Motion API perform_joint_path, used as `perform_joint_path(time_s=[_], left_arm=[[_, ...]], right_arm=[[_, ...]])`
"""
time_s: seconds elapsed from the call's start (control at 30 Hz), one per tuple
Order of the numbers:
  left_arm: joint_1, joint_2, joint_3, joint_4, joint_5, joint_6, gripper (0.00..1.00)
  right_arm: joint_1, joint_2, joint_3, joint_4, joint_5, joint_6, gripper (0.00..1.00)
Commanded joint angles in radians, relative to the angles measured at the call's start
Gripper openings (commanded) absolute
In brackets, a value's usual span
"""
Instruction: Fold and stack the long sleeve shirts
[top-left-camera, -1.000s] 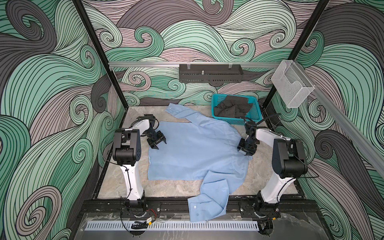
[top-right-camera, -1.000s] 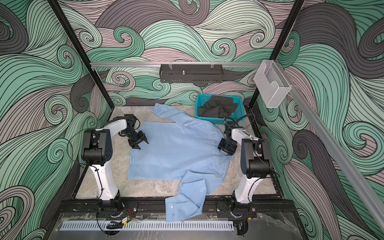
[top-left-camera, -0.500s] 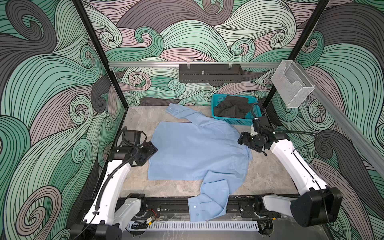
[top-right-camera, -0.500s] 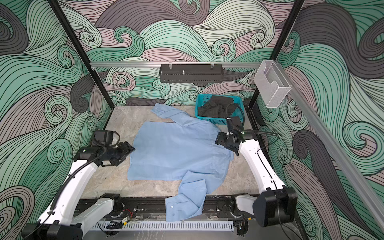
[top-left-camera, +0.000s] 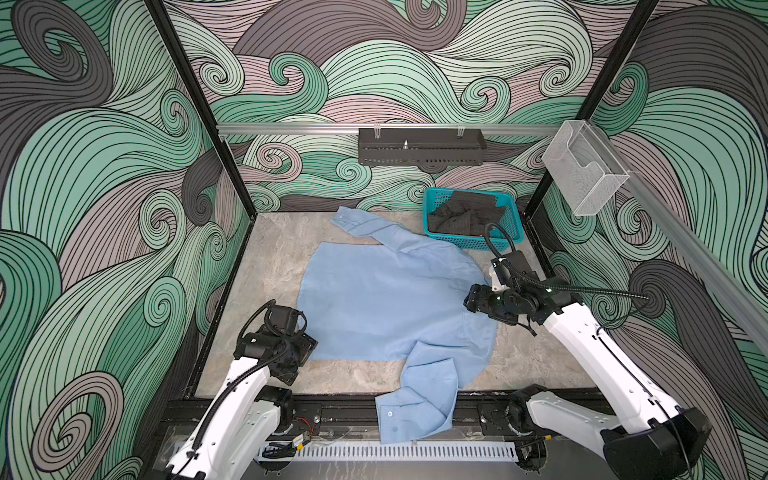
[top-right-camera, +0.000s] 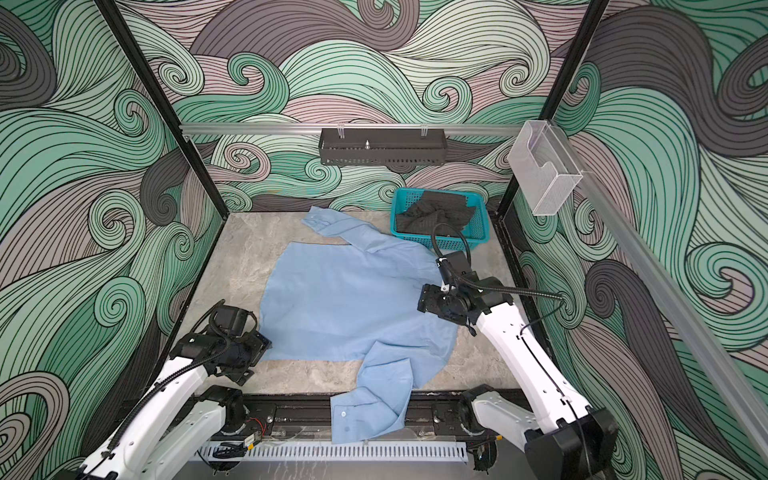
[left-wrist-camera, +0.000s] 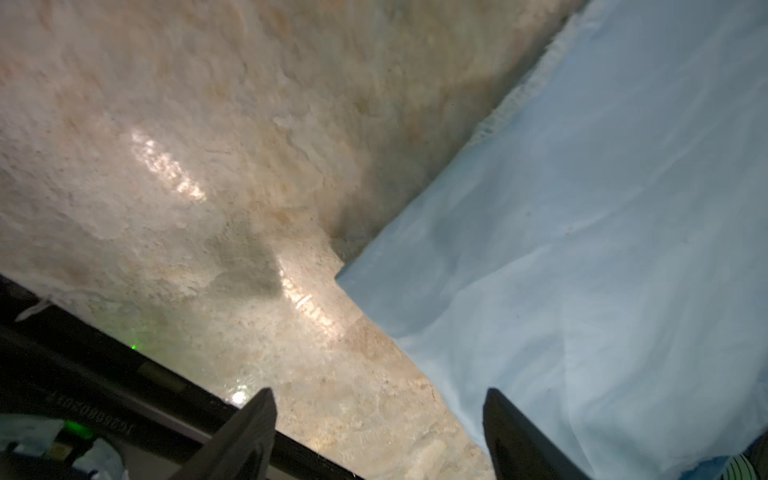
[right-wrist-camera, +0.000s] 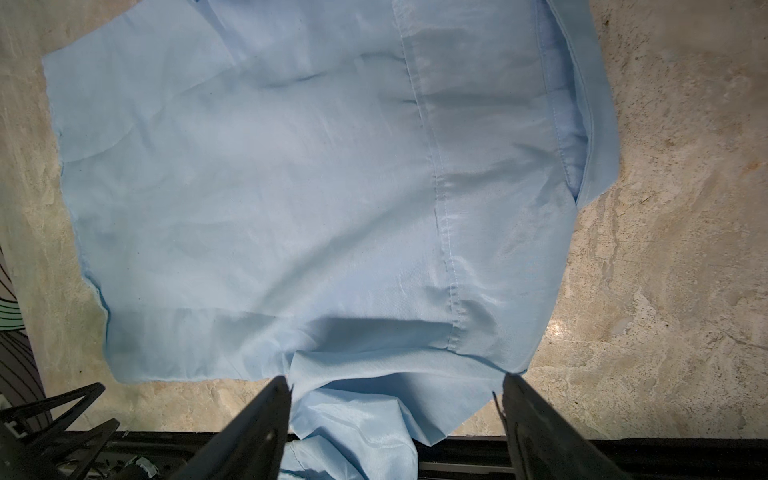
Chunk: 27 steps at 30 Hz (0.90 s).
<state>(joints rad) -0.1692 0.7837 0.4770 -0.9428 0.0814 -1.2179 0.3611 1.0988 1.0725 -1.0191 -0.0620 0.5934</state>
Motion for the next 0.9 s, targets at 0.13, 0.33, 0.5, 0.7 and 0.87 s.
perform_joint_path(time_s=[0.13, 0.33, 0.5, 0.7, 0.87], left_arm=[[-0.009, 0.068, -0.084, 0.222, -0.091, -0.095, 0.65], [-0.009, 0.057, -0.121, 0.341, -0.164, -0.082, 0.53], [-0.009, 0.114, -0.168, 0.458, -0.147, -0.081, 0.08], [-0.009, 0.163, -0.100, 0.399, -0.037, -0.046, 0.00], [-0.009, 0.031, -0.066, 0.311, -0.009, -0.016, 0.00]], right_arm=[[0.005, -0.014, -0.002, -0.032, -0.026, 0.016, 0.81], [0.032, -0.036, -0.011, -0.037, -0.094, -0.024, 0.80], [0.131, -0.084, -0.037, -0.075, -0.123, -0.010, 0.80], [0.373, -0.148, -0.090, -0.153, -0.071, 0.106, 0.80], [0.616, -0.190, -0.151, -0.227, 0.010, 0.277, 0.81]])
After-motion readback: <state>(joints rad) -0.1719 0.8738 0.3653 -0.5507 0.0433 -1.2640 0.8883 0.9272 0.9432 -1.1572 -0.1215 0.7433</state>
